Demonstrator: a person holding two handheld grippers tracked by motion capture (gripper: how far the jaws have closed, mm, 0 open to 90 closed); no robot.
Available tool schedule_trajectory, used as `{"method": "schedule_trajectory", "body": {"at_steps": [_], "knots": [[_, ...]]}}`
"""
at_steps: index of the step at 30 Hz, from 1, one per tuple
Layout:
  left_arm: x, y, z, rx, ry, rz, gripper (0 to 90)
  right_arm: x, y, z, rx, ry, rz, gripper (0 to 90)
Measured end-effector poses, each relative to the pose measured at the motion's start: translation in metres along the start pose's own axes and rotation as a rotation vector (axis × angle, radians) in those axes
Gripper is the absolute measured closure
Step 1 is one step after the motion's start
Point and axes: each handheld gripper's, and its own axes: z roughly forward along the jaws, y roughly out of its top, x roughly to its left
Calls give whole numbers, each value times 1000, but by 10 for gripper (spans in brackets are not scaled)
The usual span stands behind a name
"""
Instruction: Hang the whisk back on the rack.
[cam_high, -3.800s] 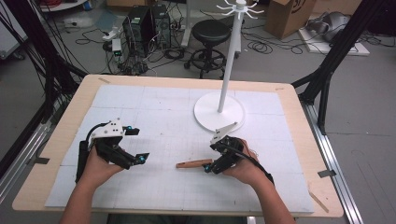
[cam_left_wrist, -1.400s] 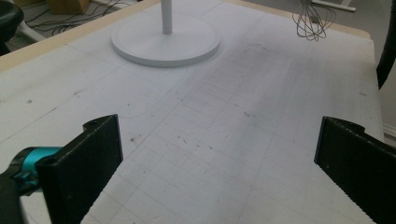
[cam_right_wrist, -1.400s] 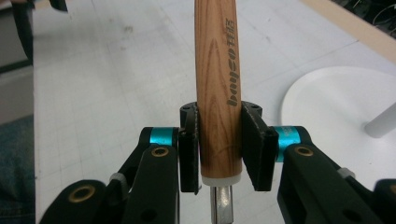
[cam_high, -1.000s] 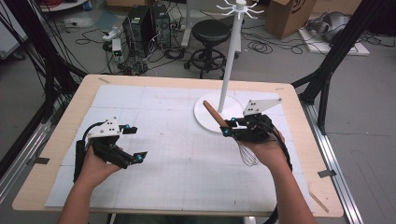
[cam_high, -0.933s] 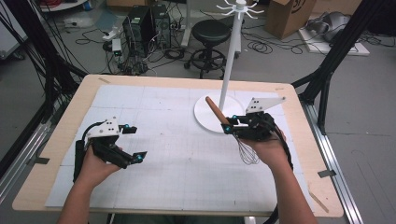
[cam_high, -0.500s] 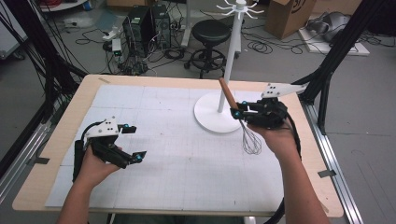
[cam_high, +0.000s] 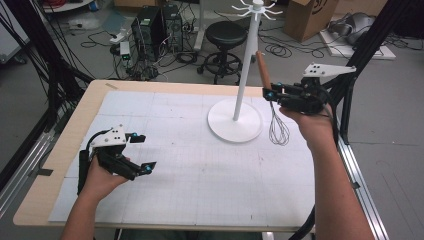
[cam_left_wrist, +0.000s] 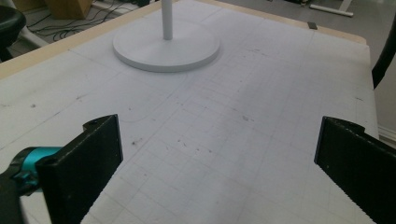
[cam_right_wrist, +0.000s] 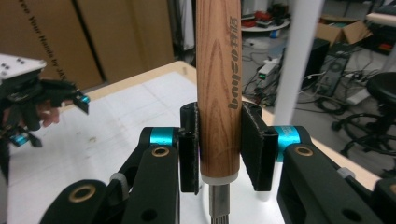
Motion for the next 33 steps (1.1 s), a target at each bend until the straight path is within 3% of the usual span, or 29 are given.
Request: {"method": "schedule_trajectory", "body": {"at_steps": [13, 20, 33], "knots": [[1, -1, 0, -1, -1, -2, 16, -17, 14, -14, -59, -58, 37, 706], [2, -1, 0, 5, -1, 1, 16, -24, 31, -19, -86, -88, 42, 707], [4, -3, 0, 7, 3, -7, 16, -52, 57, -16, -59, -164, 59, 706]]}}
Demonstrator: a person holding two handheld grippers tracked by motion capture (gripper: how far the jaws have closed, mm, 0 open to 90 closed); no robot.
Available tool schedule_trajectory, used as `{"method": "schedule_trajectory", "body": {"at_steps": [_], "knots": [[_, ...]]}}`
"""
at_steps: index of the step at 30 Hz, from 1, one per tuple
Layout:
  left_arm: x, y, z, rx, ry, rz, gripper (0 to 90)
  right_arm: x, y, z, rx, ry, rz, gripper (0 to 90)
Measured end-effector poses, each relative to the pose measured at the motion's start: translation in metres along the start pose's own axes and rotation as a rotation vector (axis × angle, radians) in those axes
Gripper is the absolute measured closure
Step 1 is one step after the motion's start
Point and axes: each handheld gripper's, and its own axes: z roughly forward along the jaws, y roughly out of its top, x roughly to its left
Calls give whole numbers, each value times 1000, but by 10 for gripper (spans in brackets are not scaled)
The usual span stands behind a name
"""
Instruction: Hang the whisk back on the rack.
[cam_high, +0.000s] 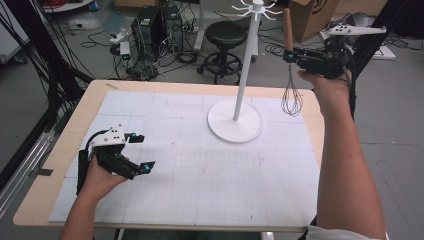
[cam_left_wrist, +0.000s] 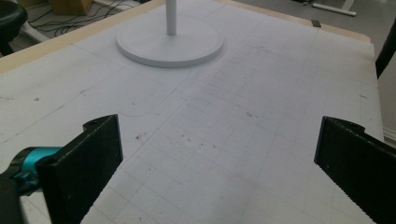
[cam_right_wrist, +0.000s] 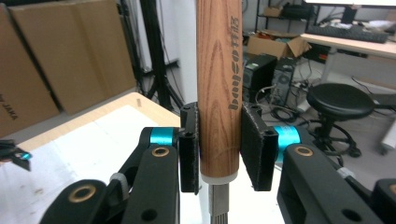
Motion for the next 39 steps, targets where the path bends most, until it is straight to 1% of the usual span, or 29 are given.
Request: {"method": "schedule_trajectory", "body": {"at_steps": [2, 5, 9, 10, 16, 19, 23, 24, 25, 26, 29, 31, 32, 33, 35, 36, 38, 39], "knots": [[0, 0, -1, -6, 1, -3, 16, -4, 2, 3, 15, -19, -1, 706], [0, 0, -1, -4, 2, -3, 16, -8, 4, 6, 14, -36, 9, 706], [1, -1, -1, 2, 4, -5, 16, -9, 4, 11, 22, -39, 10, 707], [1, -1, -1, 2, 4, -5, 16, -9, 3, 14, 27, -28, 8, 707], [1, -2, 0, 5, 7, -6, 16, -8, 4, 18, 27, -14, -2, 707], [1, -2, 0, 7, 7, -9, 16, -8, 4, 21, 42, -7, -14, 707], [2, -2, 0, 10, 6, -10, 16, -2, 3, 25, 45, 12, -18, 706], [2, -2, 0, 13, 7, -5, 16, -1, 3, 26, 47, 14, -26, 705], [2, -2, 0, 10, 8, -8, 16, 0, 3, 27, 52, 13, -41, 702], [2, -2, 0, 10, 8, -10, 16, 2, 3, 28, 62, 17, -43, 698], [2, -3, 1, 16, 5, -10, 17, 4, 3, 30, 74, 24, -59, 680], [2, -3, 1, 17, 5, -9, 16, 4, 3, 29, 65, 34, -56, 647], [2, -3, 1, 17, 5, -9, 16, 4, 3, 29, 65, 34, -56, 647], [2, -3, 1, 15, 4, -11, 16, 5, 2, 29, 61, 39, -53, 624], [2, -3, 1, 12, 6, -12, 16, 5, 2, 28, 60, 38, -57, 610], [3, -3, 0, 15, 6, -9, 16, 6, 1, 27, 71, 33, -60, 575], [2, -3, 1, 13, 6, -12, 16, 6, 1, 27, 69, 36, -64, 575], [2, -3, 1, 14, 5, -12, 16, 7, 2, 24, 66, 50, -65, 566]]}}
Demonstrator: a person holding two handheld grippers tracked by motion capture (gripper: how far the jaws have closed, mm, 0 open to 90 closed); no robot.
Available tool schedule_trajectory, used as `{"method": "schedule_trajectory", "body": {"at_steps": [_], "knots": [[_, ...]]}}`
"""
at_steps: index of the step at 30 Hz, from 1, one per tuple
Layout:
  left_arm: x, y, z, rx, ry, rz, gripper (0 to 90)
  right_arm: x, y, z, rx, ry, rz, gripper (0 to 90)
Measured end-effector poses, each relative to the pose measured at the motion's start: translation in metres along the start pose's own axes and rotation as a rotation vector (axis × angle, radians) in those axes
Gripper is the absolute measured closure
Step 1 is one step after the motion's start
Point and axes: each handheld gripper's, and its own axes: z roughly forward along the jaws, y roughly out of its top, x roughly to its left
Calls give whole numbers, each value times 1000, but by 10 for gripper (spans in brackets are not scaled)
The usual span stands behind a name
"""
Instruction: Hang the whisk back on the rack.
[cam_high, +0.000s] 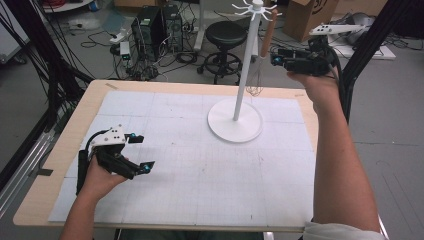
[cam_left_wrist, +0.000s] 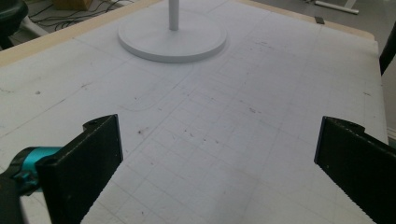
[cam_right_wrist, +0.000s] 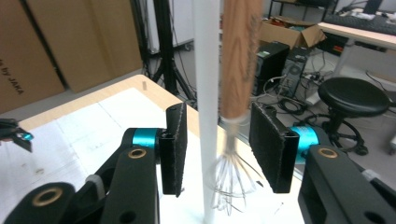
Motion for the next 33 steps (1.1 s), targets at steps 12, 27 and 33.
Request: {"method": "schedule_trajectory", "body": {"at_steps": [12, 27, 33], "knots": [[-1, 0, 0, -1, -1, 2, 16, 22, 2, -3, -11, 75, -63, 464], [-1, 0, 0, -1, -4, 1, 16, 51, -34, 3, -4, 152, -82, 375], [-1, 1, 0, -6, -5, 0, 16, 60, -47, 6, -5, 177, -86, 339]]}}
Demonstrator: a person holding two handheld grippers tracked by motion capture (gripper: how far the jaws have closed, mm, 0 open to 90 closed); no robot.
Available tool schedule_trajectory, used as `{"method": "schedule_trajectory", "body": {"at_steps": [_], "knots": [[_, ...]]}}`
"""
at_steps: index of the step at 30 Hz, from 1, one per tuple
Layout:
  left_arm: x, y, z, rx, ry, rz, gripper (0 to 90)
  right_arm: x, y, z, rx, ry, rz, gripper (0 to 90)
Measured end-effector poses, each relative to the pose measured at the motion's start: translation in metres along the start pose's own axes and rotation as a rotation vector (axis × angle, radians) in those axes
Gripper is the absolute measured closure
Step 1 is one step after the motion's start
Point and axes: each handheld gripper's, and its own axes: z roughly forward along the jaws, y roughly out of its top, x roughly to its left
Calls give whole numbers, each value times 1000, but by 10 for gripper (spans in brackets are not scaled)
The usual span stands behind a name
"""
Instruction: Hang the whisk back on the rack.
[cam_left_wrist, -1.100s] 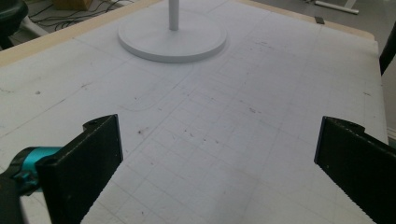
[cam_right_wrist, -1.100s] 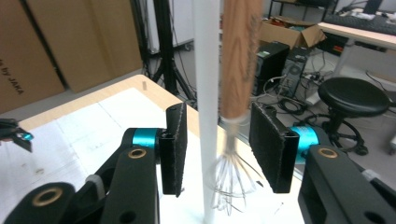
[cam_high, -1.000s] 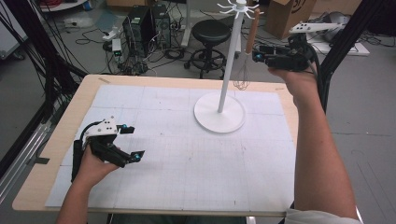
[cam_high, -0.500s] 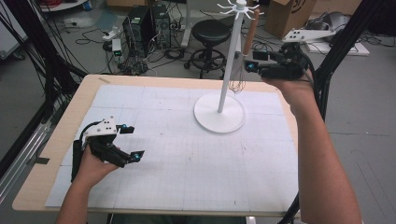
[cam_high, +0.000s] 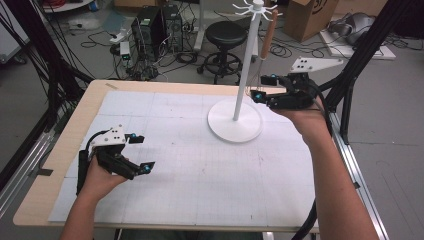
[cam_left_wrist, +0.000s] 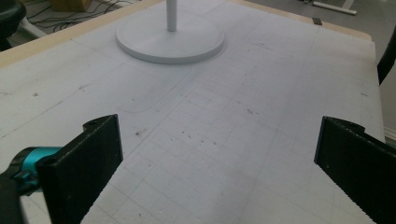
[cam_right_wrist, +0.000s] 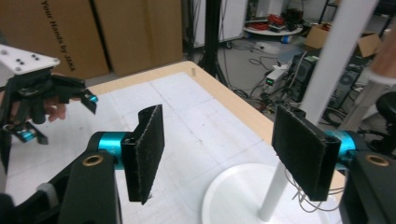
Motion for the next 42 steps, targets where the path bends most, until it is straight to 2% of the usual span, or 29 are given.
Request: {"method": "schedule_trajectory", "body": {"at_steps": [17, 20, 30, 35, 39, 42], "knots": [[1, 0, -2, -16, -9, -1, 16, 18, -35, 7, 1, 57, 8, 284], [0, 1, -3, -23, -20, 1, 16, 19, -40, 8, 4, 53, 4, 277], [-1, 1, -4, -32, -32, 2, 16, 28, -70, 8, -3, 71, 29, 241], [-1, 1, -2, -34, -37, 2, 16, 36, -92, 6, -1, 80, 42, 224], [-2, 0, -3, -37, -40, 7, 16, 42, -117, 5, -12, 63, 59, 217], [-2, 0, -3, -37, -43, 6, 17, 43, -123, 5, -6, 53, 57, 213]]}}
